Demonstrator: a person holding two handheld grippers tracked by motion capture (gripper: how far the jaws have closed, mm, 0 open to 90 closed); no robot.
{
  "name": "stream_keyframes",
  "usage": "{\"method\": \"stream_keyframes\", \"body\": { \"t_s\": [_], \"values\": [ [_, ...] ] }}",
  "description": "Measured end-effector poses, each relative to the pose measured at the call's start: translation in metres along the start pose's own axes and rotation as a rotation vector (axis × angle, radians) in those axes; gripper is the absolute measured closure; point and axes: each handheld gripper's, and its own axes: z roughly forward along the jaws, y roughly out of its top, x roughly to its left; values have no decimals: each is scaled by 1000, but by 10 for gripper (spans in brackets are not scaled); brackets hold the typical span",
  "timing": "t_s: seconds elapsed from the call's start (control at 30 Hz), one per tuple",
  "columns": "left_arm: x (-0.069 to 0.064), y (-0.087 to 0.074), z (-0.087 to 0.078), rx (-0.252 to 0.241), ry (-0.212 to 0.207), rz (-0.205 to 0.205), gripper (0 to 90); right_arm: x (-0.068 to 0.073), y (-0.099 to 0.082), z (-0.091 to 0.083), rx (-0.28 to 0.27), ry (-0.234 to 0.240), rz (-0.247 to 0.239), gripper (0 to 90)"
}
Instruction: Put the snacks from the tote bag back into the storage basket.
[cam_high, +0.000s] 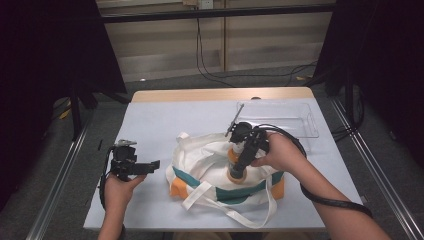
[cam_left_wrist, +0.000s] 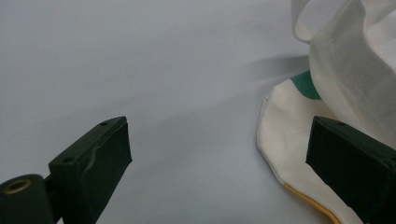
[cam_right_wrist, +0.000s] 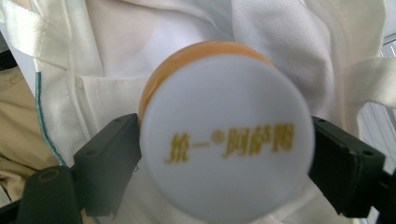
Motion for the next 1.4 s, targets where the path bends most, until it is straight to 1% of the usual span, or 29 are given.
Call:
{"method": "stream_keyframes", "body": {
  "t_s": [0.1,0.17,0.27,0.33,0.43,0.63,0.73,0.77,0.8,0.83,0.87,0.9,0.93,1.0,1.07,1.13,1.17,1.2,1.4],
  "values": [
    [0,0,0,-1,1,-1,63,0,1,2,3,1,0,177],
    [1,0,0,1,1,-1,64,-2,3,5,11,5,6,220],
    [1,0,0,6,-1,0,64,-2,4,6,16,10,9,232],
    [2,0,0,3,5,3,64,-1,6,7,20,19,8,259],
    [2,0,-1,2,-1,-2,64,0,8,8,22,21,7,291],
    [2,0,-1,4,3,1,64,1,10,8,42,16,13,298],
    [1,0,-1,2,0,1,64,1,13,7,73,14,13,301],
    [1,0,-1,2,0,1,64,1,13,7,73,14,13,301],
    [1,0,-1,0,3,0,64,1,15,7,86,20,7,302],
    [2,0,-1,-7,3,-12,64,1,15,7,90,23,7,302],
    [2,0,-1,-12,4,-15,65,1,15,7,94,28,13,302],
    [3,0,-2,-6,4,-5,65,0,16,6,97,29,10,302],
    [3,0,-2,-4,4,-10,65,0,16,6,103,33,7,302],
    [3,-1,-1,-4,6,-8,65,-1,16,5,106,43,1,302],
    [2,-1,-1,-11,6,-15,65,-2,16,4,102,54,-2,302],
    [2,0,-1,-10,8,-10,65,-2,16,1,102,59,-4,302],
    [3,0,-1,4,1,-2,65,-2,16,1,102,59,-4,302],
    [2,0,0,0,7,-1,65,-2,17,-1,111,60,-15,302],
    [2,-1,1,7,7,-4,65,-2,20,-10,127,50,-22,302]
  ]
}}
